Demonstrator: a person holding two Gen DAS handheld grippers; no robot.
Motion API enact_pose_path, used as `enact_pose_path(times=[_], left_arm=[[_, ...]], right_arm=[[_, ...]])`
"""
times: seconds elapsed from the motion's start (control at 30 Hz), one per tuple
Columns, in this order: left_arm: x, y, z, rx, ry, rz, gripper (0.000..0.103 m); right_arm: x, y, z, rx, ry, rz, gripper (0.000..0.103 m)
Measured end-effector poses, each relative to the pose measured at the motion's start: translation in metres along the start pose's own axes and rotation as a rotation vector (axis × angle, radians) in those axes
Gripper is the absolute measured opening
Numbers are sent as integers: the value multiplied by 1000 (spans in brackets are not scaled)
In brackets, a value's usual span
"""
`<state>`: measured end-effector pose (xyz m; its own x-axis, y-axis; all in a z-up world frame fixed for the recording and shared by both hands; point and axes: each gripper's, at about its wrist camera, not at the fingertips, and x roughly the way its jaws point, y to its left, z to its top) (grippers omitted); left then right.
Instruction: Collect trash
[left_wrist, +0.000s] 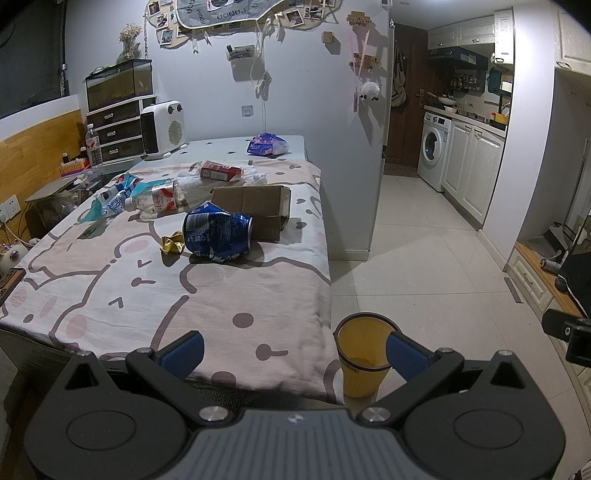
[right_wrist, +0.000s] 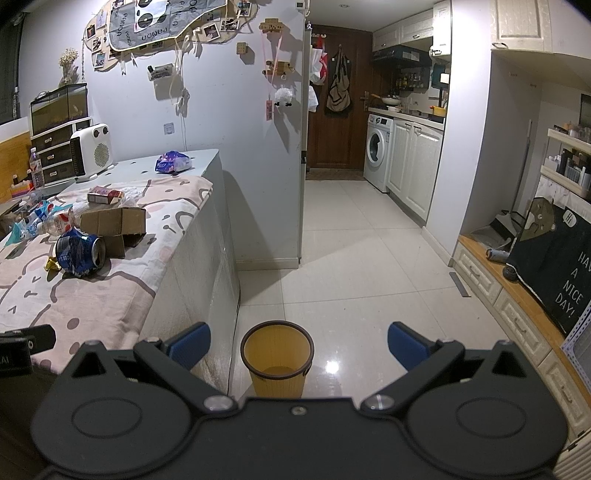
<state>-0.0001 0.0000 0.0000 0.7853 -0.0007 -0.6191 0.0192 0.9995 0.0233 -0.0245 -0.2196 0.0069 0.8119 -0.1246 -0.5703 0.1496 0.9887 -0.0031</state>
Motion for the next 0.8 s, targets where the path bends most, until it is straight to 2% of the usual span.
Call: enact_pose_path(times=[0.8], left_arm=[[7, 0, -2, -3, 4, 3, 103]], right_arm=[[1, 0, -1, 8, 5, 0, 103]])
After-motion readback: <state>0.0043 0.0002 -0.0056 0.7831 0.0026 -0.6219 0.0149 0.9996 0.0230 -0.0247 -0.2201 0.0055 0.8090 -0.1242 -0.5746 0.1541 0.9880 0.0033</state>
